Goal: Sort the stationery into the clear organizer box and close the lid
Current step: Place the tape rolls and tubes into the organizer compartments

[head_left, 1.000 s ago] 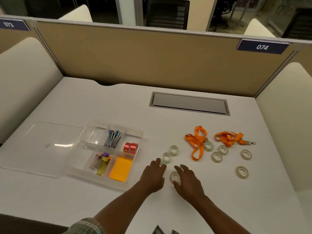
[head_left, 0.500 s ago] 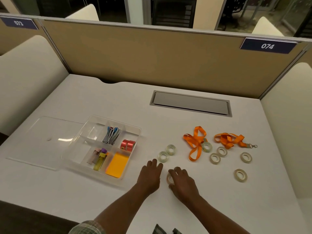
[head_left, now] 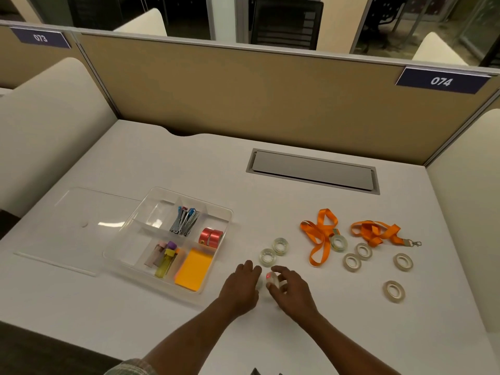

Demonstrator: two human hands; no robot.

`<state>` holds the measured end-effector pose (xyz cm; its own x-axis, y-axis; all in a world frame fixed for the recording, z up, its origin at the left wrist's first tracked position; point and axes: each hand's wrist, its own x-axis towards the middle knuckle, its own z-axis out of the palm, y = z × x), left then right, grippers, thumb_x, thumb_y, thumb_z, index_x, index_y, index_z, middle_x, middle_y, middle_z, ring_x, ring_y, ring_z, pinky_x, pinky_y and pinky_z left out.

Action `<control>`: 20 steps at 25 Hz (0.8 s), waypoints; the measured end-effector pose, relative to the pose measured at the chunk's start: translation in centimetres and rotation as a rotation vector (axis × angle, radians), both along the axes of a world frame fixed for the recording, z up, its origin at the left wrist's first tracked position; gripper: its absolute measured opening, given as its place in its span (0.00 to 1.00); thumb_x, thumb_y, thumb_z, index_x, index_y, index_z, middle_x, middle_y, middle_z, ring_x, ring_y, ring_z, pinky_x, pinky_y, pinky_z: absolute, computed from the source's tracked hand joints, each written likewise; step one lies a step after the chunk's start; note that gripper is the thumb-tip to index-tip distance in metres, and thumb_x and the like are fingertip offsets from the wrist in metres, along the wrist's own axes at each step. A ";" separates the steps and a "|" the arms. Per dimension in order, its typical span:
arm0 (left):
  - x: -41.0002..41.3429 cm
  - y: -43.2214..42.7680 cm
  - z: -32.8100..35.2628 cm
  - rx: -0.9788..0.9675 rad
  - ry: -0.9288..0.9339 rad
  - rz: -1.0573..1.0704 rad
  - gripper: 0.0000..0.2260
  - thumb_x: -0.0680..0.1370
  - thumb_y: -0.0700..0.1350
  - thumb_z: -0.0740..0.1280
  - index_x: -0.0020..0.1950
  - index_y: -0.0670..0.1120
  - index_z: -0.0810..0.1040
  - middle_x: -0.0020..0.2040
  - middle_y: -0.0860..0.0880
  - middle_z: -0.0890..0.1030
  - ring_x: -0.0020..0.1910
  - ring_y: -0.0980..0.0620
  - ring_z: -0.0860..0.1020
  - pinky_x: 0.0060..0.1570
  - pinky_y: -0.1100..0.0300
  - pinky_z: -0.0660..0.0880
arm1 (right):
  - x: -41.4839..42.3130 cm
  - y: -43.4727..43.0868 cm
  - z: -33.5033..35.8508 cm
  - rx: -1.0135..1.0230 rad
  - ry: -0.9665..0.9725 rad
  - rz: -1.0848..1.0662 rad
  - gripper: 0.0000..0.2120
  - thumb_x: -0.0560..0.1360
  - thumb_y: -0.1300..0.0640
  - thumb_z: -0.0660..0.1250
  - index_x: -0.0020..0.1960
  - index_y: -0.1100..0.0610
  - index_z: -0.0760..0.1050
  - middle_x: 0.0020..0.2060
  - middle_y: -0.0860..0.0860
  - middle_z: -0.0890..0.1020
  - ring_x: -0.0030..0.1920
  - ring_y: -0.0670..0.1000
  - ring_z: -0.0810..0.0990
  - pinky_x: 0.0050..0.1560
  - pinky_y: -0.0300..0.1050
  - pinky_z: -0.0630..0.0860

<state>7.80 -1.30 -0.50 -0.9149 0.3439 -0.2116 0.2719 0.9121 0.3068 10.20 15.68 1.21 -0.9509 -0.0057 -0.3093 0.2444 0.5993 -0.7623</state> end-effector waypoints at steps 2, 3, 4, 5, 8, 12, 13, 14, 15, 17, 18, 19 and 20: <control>-0.5 -1.1 0.8 0.134 -0.022 0.075 0.22 0.73 0.51 0.69 0.66 0.49 0.70 0.61 0.49 0.73 0.55 0.51 0.73 0.50 0.60 0.75 | -0.7 -1.2 0.7 -0.245 -0.116 -0.180 0.16 0.76 0.48 0.68 0.64 0.48 0.76 0.50 0.49 0.83 0.44 0.49 0.85 0.46 0.48 0.84; -0.8 -1.8 1.3 0.228 -0.035 0.122 0.22 0.72 0.51 0.70 0.64 0.49 0.71 0.58 0.49 0.74 0.54 0.51 0.74 0.49 0.60 0.76 | -1.1 -1.9 1.1 -0.381 -0.177 -0.268 0.14 0.78 0.50 0.67 0.62 0.48 0.77 0.49 0.50 0.84 0.43 0.50 0.86 0.43 0.47 0.84; -1.2 -2.4 1.9 0.338 -0.054 0.176 0.21 0.72 0.51 0.70 0.63 0.49 0.72 0.55 0.50 0.74 0.52 0.51 0.74 0.48 0.61 0.75 | -1.6 -2.6 1.6 -0.510 -0.230 -0.350 0.12 0.79 0.51 0.65 0.61 0.50 0.78 0.49 0.52 0.84 0.44 0.52 0.86 0.42 0.47 0.84; -1.5 -3.0 2.4 0.450 -0.084 0.238 0.19 0.72 0.50 0.70 0.61 0.49 0.73 0.53 0.51 0.74 0.50 0.52 0.75 0.46 0.63 0.74 | -2.1 -3.5 2.1 -0.623 -0.271 -0.420 0.11 0.80 0.53 0.64 0.60 0.52 0.79 0.50 0.55 0.84 0.46 0.56 0.86 0.43 0.48 0.84; -2.9 -5.1 4.5 0.801 -0.307 0.493 0.10 0.76 0.47 0.65 0.57 0.50 0.76 0.48 0.50 0.78 0.44 0.51 0.79 0.40 0.62 0.75 | -4.0 -6.6 3.3 -0.869 -0.331 -0.542 0.14 0.80 0.55 0.60 0.57 0.60 0.80 0.50 0.64 0.84 0.47 0.62 0.85 0.46 0.53 0.84; -4.3 -9.2 6.3 1.285 -0.570 0.839 0.15 0.79 0.50 0.59 0.49 0.43 0.81 0.39 0.44 0.82 0.34 0.48 0.79 0.29 0.56 0.76 | -6.7 -11.9 4.8 -0.973 -0.360 -0.509 0.16 0.79 0.56 0.58 0.56 0.65 0.79 0.47 0.67 0.85 0.45 0.63 0.86 0.44 0.52 0.84; -4.6 -10.6 6.4 1.323 -0.561 0.894 0.15 0.79 0.50 0.58 0.47 0.44 0.82 0.37 0.44 0.83 0.32 0.48 0.79 0.27 0.57 0.75 | -7.4 -13.3 5.0 -0.947 -0.363 -0.480 0.15 0.78 0.56 0.60 0.55 0.64 0.80 0.46 0.66 0.85 0.45 0.63 0.86 0.45 0.52 0.84; -5.0 -12.1 6.5 1.337 -0.544 0.936 0.15 0.80 0.49 0.58 0.46 0.45 0.83 0.35 0.44 0.83 0.30 0.49 0.79 0.26 0.58 0.74 | -8.2 -14.8 5.1 -0.914 -0.372 -0.456 0.14 0.78 0.56 0.61 0.55 0.64 0.80 0.45 0.65 0.85 0.46 0.62 0.86 0.46 0.52 0.84; -5.4 -13.7 6.5 1.329 -0.523 0.968 0.15 0.80 0.49 0.58 0.47 0.45 0.82 0.34 0.44 0.82 0.29 0.50 0.78 0.25 0.59 0.73 | -9.0 -16.2 5.2 -0.883 -0.385 -0.433 0.13 0.78 0.56 0.63 0.55 0.63 0.81 0.45 0.65 0.86 0.46 0.62 0.86 0.47 0.52 0.84; -6.5 -17.2 6.4 1.280 -0.481 0.987 0.14 0.80 0.49 0.58 0.49 0.44 0.81 0.34 0.45 0.80 0.28 0.52 0.77 0.24 0.59 0.72 | -10.7 -19.4 5.2 -0.835 -0.416 -0.391 0.11 0.78 0.57 0.65 0.54 0.62 0.81 0.45 0.63 0.86 0.46 0.61 0.87 0.47 0.51 0.84; -7.0 -18.8 6.3 1.233 -0.459 0.975 0.14 0.79 0.50 0.58 0.49 0.46 0.81 0.34 0.46 0.80 0.28 0.54 0.78 0.25 0.60 0.73 | -11.5 -20.9 5.2 -0.815 -0.430 -0.378 0.10 0.78 0.57 0.65 0.54 0.61 0.80 0.45 0.62 0.86 0.46 0.60 0.87 0.47 0.50 0.84; -7.5 -20.4 6.4 1.170 -0.429 0.956 0.13 0.78 0.51 0.58 0.47 0.49 0.81 0.35 0.47 0.81 0.29 0.55 0.78 0.26 0.61 0.74 | -12.3 -22.4 5.1 -0.796 -0.441 -0.366 0.09 0.78 0.57 0.65 0.54 0.60 0.80 0.46 0.61 0.86 0.46 0.59 0.87 0.48 0.50 0.84; -8.1 -21.9 6.4 1.082 -0.378 0.931 0.12 0.78 0.52 0.59 0.46 0.52 0.81 0.37 0.49 0.82 0.30 0.57 0.80 0.28 0.62 0.75 | -13.0 -23.7 4.9 -0.760 -0.441 -0.343 0.09 0.78 0.57 0.64 0.54 0.59 0.79 0.47 0.61 0.86 0.46 0.59 0.87 0.51 0.51 0.84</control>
